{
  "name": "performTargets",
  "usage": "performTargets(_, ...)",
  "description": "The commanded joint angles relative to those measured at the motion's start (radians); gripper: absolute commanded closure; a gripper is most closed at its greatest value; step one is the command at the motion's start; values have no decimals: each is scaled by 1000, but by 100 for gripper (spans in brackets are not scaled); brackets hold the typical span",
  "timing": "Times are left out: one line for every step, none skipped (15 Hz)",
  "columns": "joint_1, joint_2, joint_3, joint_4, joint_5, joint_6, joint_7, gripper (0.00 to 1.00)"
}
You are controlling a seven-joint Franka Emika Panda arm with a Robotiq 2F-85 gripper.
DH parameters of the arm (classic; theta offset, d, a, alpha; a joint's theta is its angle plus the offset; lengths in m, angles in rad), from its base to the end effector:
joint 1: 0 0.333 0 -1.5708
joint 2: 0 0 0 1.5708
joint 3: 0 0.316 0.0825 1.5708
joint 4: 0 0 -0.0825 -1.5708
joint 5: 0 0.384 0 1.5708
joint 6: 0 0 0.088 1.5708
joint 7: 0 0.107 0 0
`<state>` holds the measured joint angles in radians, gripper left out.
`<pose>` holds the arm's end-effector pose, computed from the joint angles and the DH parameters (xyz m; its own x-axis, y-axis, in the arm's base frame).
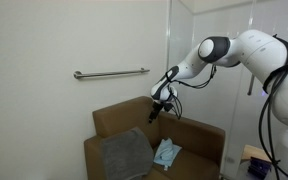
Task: Put the towels on the arm rest
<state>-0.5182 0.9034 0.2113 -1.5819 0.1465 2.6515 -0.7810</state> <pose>0.6649 -0.2379 0.1286 0.9308 0.2328 0.2817 0.2635 -0.9617 -0.0756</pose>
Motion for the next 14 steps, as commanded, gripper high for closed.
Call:
performTargets(2, 140, -42, 234, 10, -279, 3, 0)
performTargets(3, 178, -55, 301, 17, -358, 2, 0)
performTargets(4, 218, -72, 364, 21, -429, 9, 0)
performTargets(8, 253, -87, 419, 23, -485, 16, 0)
performTargets(8, 299, -95, 479, 26, -528, 16, 0)
performTargets(12, 339, -104, 536, 27, -569, 23, 0)
performTargets(7, 385, -95, 597, 8, -594, 42, 0)
performTargets(16, 428, -99, 644, 10, -591, 59, 0)
performTargets(22, 465, -99, 689, 11, -601, 75, 0)
performTargets(28, 505, -98, 732, 12, -605, 95, 0)
performTargets(36, 538, -100, 768, 11, -615, 119, 0)
performTargets(43, 564, -103, 794, 12, -613, 150, 0)
performTargets(52, 582, -114, 803, 26, -604, 175, 0)
performTargets(56, 607, -117, 831, 25, -608, 210, 0)
